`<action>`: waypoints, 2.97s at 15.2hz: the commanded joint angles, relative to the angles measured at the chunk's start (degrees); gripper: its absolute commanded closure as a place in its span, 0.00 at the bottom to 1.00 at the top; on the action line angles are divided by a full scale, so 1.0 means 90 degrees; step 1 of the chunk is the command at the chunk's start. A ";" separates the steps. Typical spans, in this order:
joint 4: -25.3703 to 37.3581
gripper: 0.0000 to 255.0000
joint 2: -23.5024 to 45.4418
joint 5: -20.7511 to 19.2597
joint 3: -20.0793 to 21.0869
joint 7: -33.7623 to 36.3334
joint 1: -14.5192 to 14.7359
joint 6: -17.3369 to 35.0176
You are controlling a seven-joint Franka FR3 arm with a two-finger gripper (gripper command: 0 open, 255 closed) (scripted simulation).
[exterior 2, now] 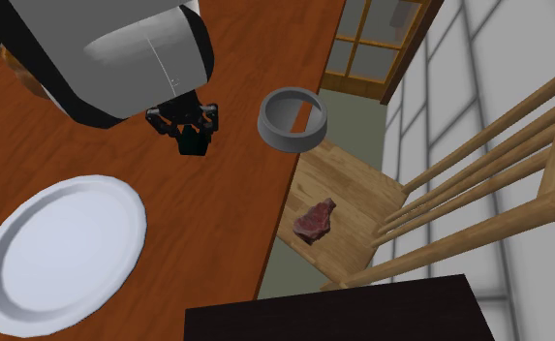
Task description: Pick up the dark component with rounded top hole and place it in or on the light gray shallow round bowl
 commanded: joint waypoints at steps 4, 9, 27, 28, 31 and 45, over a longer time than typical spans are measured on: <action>-0.0038 1.00 -0.0197 0.0050 0.0045 -0.0028 -0.0033 -0.0168; -0.0064 1.00 -0.0513 0.0135 0.0117 -0.0077 -0.0086 -0.0455; -0.0157 1.00 -0.1473 0.0472 0.0210 -0.0658 -0.0541 -0.1299; -0.0216 1.00 -0.1512 0.0498 0.0182 -0.0804 -0.0649 -0.1278; -0.0345 1.00 -0.1599 0.0573 0.0091 -0.1246 -0.0970 -0.1232; -0.0272 1.00 -0.1381 0.0747 -0.0314 -0.2866 -0.2094 -0.1087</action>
